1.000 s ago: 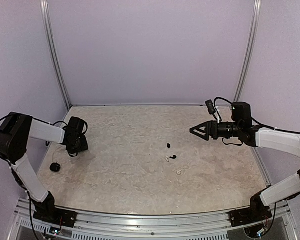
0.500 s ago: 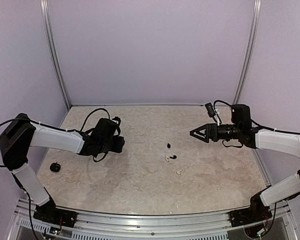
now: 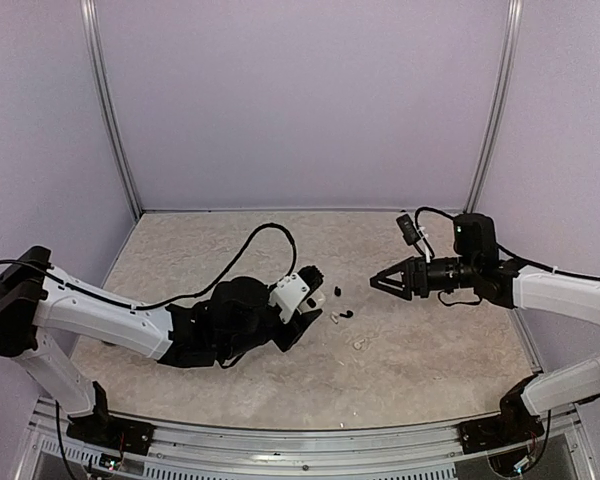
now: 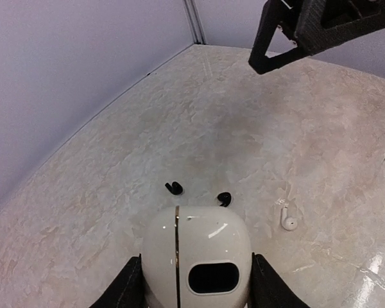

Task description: Insert the wireless bluetooth earbuds into the charging case

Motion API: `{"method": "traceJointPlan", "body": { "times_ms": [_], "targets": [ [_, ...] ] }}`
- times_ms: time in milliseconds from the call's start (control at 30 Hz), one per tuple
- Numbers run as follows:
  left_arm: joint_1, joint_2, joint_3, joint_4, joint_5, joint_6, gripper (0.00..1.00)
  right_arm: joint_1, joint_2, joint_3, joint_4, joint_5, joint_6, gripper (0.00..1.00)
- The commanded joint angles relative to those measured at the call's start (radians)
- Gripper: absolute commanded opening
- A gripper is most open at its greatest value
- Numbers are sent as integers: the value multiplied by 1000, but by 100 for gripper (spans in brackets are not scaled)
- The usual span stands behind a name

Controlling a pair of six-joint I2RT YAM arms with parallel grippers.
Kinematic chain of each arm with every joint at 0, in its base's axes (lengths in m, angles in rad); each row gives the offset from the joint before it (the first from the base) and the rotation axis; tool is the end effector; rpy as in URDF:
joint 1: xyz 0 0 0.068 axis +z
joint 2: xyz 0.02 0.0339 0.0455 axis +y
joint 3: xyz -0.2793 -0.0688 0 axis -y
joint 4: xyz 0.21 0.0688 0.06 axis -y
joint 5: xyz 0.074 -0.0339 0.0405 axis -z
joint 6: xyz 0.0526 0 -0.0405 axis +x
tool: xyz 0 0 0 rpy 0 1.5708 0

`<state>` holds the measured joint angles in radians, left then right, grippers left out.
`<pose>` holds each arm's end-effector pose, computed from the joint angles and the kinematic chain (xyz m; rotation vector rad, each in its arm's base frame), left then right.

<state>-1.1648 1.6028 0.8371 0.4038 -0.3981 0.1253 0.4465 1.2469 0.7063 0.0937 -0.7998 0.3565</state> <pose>0.1516 -0.3011 0.2470 0.9297 1.6754 -0.3187 0.2018 0.1385 0.2738 -0.6359 2.0191 1.2993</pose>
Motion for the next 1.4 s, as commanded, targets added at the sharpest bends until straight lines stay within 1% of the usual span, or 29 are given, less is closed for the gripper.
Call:
{"method": "traceJointPlan", "body": {
  "times_ms": [0, 200, 433, 600, 800, 1067, 1100, 1133, 1200, 1300, 1367],
  "targets": [
    [-56, -33, -21, 98, -57, 153, 41, 67, -6, 3, -24, -2, 7, 67],
    [-111, -11, -15, 141, -100, 210, 41, 163, 7, 9, -7, -6, 48, 62],
    [-171, 75, 32, 159, -157, 279, 41, 243, 47, 10, 49, 13, 97, 57],
    [-194, 102, 40, 184, -166, 304, 41, 292, 98, 16, 78, 26, 120, 50],
    [-211, 103, 33, 199, -176, 332, 41, 326, 133, 21, 86, 28, 126, 44],
    [-223, 101, 30, 201, -194, 358, 42, 337, 145, 38, 90, 20, 127, 29],
    [-223, 100, 30, 201, -203, 358, 45, 337, 141, 38, 90, 19, 125, 27],
    [-225, 96, 29, 204, -218, 357, 50, 337, 136, 37, 89, 20, 122, 24],
    [-225, 84, 19, 221, -251, 355, 61, 337, 124, 35, 90, 20, 114, 21],
    [-225, 40, -27, 262, -271, 347, 74, 337, 108, 38, 105, 9, 105, 19],
    [-225, -2, -59, 283, -264, 332, 78, 335, 94, 46, 110, 15, 89, 18]
  ]
}}
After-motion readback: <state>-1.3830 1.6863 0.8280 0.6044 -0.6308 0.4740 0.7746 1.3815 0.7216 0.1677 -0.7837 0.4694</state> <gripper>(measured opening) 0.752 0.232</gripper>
